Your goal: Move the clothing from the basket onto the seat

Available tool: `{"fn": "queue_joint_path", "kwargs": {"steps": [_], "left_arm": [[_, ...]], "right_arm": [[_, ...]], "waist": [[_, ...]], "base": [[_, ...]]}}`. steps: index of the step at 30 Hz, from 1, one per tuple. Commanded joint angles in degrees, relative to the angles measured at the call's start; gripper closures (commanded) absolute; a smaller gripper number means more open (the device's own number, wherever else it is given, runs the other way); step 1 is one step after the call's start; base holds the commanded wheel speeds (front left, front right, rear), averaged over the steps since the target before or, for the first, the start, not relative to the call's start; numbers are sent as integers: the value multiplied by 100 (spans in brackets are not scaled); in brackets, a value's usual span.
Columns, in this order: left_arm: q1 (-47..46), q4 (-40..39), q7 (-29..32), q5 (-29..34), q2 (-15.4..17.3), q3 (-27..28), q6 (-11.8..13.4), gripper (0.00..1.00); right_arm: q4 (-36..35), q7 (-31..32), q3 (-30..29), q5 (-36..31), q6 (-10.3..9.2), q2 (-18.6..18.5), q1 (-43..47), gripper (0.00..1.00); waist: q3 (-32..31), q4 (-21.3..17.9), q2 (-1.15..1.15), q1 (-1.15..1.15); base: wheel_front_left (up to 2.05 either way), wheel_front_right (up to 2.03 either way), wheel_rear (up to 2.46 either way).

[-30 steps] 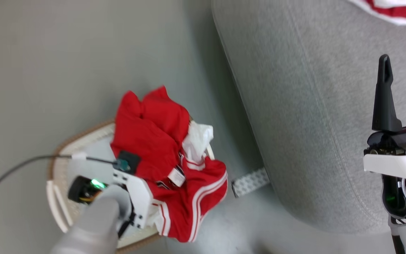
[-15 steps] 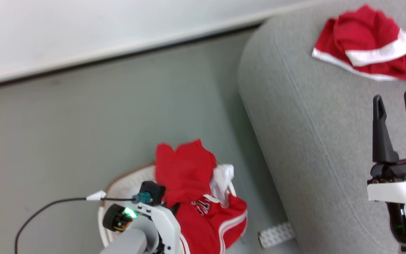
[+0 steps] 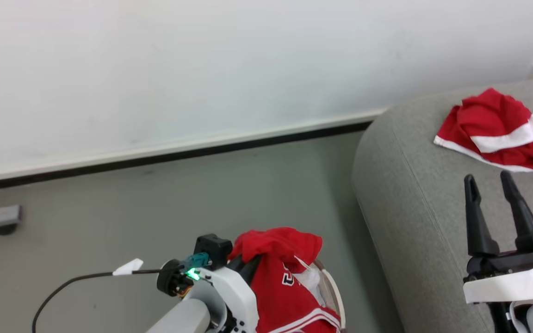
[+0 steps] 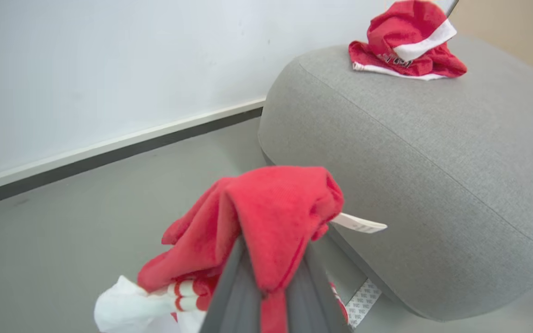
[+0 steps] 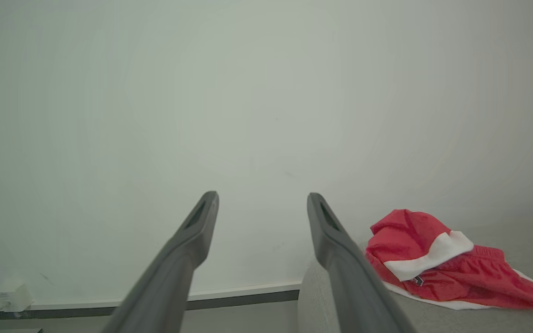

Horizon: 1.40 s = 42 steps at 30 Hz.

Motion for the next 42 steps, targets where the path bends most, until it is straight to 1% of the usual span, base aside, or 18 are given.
{"fn": "queue_joint_path", "kwargs": {"steps": [1, 8, 17, 29, 33, 42], "left_arm": [[115, -202, -3, 101, 82, 93, 43, 100], [236, -1080, -4, 270, 306, 471, 160, 100], [-91, -1994, 40, 344, 587, 760, 294, 100], [-358, -3067, 395, 279, 885, 1016, 654, 100], [-227, -3320, 495, 269, 954, 1002, 744, 100], [-67, -3575, 549, 212, 945, 930, 819, 100]], "right_arm": [[8, 1, 30, 22, -13, 18, 111, 0], [88, 1, 209, 64, -13, 97, 230, 0], [172, 1, 526, 164, -13, 278, 322, 0], [262, 1, 994, 262, -13, 335, 338, 0], [314, 1, 1156, 305, -13, 318, 312, 0], [375, 1, 1374, 429, -13, 238, 208, 0]], "waist": [[-238, 186, 0, 1], [-475, 295, 0, 1], [-587, 415, 0, 1], [-719, 403, 0, 1], [-724, 386, 0, 1], [-712, 428, 0, 1]], "base": [[0, 0, 0], [0, 0, 0], [0, 0, 0], [0, 0, 0], [0, 0, 0], [0, 0, 0]]}}
